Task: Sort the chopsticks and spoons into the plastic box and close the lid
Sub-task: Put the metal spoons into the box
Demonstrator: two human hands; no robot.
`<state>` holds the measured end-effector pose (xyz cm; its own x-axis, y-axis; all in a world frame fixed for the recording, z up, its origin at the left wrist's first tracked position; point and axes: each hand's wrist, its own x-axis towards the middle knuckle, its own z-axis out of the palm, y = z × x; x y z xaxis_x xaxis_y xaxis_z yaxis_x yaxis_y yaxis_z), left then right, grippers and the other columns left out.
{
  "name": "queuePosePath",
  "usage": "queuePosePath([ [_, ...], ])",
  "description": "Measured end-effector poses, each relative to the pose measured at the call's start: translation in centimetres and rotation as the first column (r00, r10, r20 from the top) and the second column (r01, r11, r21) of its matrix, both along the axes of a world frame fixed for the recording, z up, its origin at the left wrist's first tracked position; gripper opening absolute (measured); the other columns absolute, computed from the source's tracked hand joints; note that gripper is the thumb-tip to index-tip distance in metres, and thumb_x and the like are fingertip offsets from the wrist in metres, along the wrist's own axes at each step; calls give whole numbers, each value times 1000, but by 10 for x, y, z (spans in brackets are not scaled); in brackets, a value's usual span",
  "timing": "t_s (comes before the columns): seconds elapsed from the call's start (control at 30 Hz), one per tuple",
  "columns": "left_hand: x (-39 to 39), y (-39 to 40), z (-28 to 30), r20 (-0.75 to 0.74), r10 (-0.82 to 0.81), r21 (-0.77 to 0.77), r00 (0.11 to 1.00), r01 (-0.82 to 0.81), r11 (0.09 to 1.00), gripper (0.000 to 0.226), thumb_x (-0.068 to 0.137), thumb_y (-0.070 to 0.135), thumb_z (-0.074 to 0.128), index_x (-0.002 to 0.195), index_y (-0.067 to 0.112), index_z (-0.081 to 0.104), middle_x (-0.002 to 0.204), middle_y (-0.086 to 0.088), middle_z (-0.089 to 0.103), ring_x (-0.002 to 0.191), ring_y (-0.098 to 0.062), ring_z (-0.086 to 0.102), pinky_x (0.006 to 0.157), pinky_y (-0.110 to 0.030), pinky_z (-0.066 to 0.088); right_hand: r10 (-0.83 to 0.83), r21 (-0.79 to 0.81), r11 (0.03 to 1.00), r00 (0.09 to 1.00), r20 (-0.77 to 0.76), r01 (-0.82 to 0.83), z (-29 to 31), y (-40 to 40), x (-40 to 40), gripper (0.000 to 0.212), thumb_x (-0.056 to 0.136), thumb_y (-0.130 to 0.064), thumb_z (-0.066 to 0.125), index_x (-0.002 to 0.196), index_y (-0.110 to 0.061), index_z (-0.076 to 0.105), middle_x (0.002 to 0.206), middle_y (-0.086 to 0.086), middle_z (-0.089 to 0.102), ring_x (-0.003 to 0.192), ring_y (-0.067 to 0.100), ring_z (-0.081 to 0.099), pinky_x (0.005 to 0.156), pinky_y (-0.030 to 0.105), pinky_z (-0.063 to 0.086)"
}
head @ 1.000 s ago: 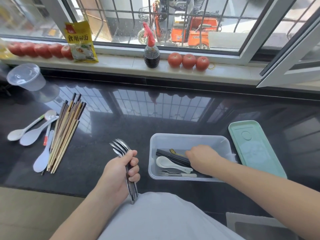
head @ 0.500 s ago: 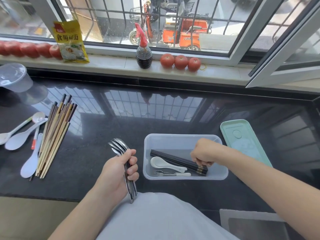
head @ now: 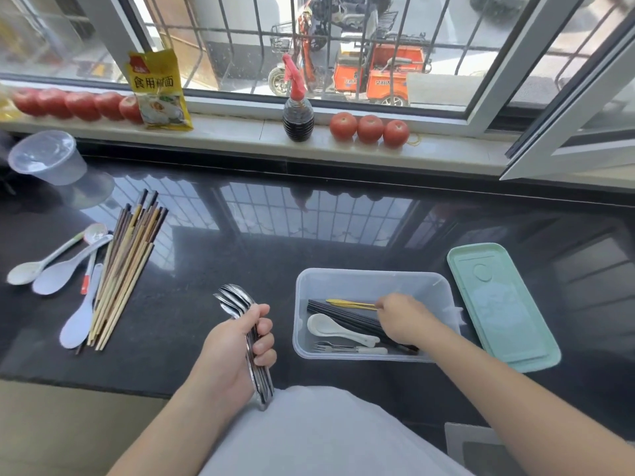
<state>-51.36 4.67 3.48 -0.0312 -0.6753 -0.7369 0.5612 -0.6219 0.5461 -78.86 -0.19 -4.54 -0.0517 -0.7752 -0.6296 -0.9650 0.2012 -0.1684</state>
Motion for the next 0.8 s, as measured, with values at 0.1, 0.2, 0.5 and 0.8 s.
queuePosePath([
  [0.1, -8, -1, 2, 19, -33, -19, 999, 34, 999, 14, 106, 18, 47, 114, 7, 52, 64, 0, 44, 43, -10, 31, 36, -20, 24, 205, 58, 978, 978, -31, -203, 5, -1, -4, 42, 93, -4, 39, 123, -18, 65, 125, 8, 54, 107, 33, 57, 92, 43, 52],
  [0.2, -14, -2, 4, 41, -66, -37, 997, 67, 997, 15, 106, 18, 48, 114, 7, 53, 65, 0, 44, 44, -10, 31, 36, -21, 25, 371, 147, 921, 927, -46, -361, 1, -2, -3, 52, 93, -4, 38, 137, -23, 57, 135, 7, 43, 118, 33, 43, 101, 44, 46],
  [0.5, -15, -8, 13, 89, -100, -71, 991, 106, 992, 18, 105, 16, 48, 116, 3, 55, 66, -2, 47, 45, -11, 34, 38, -22, 26, 396, 247, 903, 905, -157, -352, 32, 5, -6, 32, 99, -10, 40, 116, -10, 67, 127, 12, 57, 101, 23, 50, 84, 32, 41],
  [0.8, -36, -11, 40, 350, -577, -148, 738, 652, 744, 21, 103, 12, 56, 109, -1, 70, 90, -14, 72, 64, -22, 59, 51, -29, 44, -259, 111, 923, 380, 888, 370, 113, 27, 60, 15, 99, -37, 62, 113, -36, 67, 86, -9, 71, 73, 4, 64, 68, 25, 52],
])
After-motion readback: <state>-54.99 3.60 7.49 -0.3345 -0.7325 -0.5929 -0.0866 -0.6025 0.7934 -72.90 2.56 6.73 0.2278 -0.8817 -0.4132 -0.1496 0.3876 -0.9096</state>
